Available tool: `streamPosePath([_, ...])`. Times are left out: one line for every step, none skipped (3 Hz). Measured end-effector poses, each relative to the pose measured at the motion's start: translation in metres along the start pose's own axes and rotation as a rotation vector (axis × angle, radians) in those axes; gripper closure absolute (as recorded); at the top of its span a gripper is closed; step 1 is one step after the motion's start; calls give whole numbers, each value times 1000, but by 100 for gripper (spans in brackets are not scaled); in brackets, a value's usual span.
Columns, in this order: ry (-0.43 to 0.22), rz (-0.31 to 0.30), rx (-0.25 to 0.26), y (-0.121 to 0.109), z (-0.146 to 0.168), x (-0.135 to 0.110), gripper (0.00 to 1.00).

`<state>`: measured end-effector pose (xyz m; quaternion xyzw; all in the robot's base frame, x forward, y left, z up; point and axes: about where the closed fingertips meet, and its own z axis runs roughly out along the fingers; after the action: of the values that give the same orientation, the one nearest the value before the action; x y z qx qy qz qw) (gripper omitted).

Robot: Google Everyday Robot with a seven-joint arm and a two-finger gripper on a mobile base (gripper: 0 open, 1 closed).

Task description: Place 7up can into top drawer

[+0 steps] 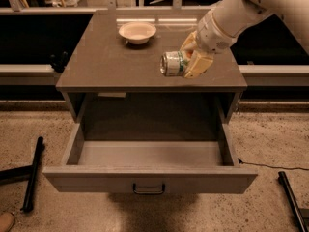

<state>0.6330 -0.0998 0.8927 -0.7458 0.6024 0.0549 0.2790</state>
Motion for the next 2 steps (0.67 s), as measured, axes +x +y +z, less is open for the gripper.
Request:
streamPosePath([0,0,-1,0,0,0,100])
streamPosePath([-17,43,-62,26,16,-4,100])
